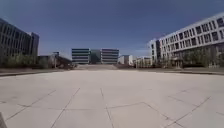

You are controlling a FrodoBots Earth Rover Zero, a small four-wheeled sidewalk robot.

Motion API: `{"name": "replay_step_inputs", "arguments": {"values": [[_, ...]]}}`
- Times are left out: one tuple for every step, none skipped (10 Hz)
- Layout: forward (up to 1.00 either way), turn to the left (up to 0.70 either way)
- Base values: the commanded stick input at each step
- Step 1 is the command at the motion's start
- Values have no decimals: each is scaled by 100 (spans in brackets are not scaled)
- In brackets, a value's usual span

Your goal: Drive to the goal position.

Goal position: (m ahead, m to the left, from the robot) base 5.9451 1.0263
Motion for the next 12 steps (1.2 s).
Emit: {"name": "replay_step_inputs", "arguments": {"values": [[9,-5],[9,-5],[9,-5],[9,-5],[9,-5],[9,-5],[9,-5],[9,-5],[9,-5],[9,-5],[9,-5],[9,-5]]}}
